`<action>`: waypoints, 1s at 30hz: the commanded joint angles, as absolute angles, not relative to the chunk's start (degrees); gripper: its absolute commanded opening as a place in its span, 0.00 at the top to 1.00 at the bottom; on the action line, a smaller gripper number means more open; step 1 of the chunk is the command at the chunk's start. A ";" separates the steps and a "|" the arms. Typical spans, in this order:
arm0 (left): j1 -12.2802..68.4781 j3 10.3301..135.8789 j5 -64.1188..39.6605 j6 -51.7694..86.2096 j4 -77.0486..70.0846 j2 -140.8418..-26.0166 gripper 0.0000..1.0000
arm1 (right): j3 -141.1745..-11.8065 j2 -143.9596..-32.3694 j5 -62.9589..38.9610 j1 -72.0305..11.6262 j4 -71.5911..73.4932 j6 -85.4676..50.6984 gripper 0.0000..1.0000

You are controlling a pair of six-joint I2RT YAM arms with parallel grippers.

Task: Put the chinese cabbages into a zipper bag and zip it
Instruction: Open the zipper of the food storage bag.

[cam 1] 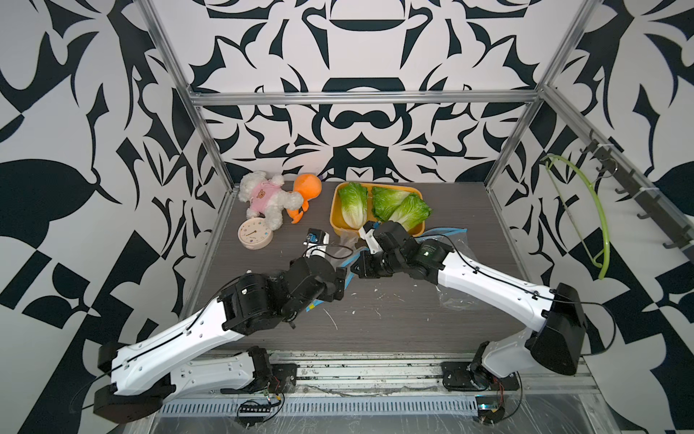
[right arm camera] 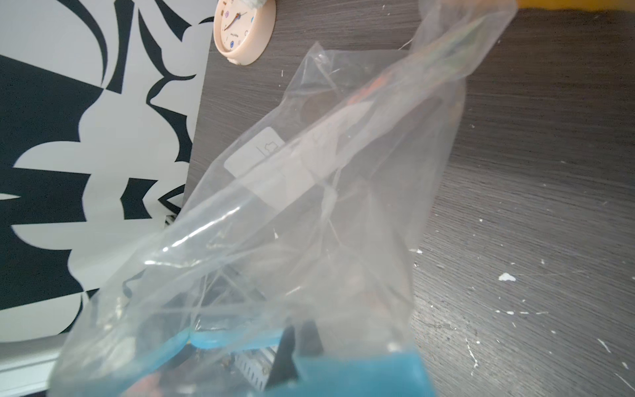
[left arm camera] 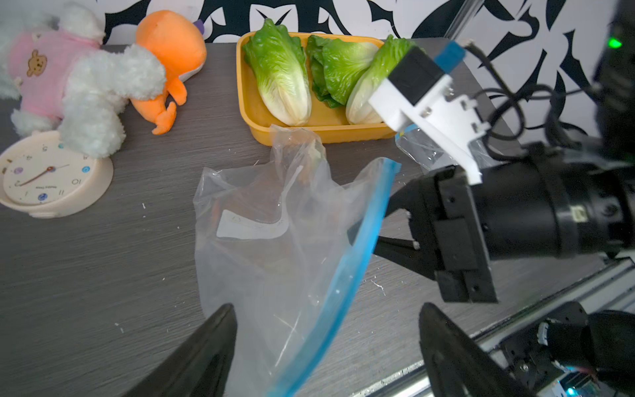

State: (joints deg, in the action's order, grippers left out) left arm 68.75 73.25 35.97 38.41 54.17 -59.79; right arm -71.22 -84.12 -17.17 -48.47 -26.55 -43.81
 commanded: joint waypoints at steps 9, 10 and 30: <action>72.07 82.39 50.54 41.24 69.43 -79.49 0.22 | -72.25 -81.39 -28.21 -44.60 -26.80 -41.17 1.00; 72.03 82.44 51.57 42.17 69.81 -79.95 0.24 | -71.97 -81.36 -28.43 -44.51 -26.66 -41.33 1.00; 68.12 74.99 51.44 41.82 63.07 -67.24 0.95 | -70.99 -81.89 -26.90 -45.39 -21.10 -43.33 0.97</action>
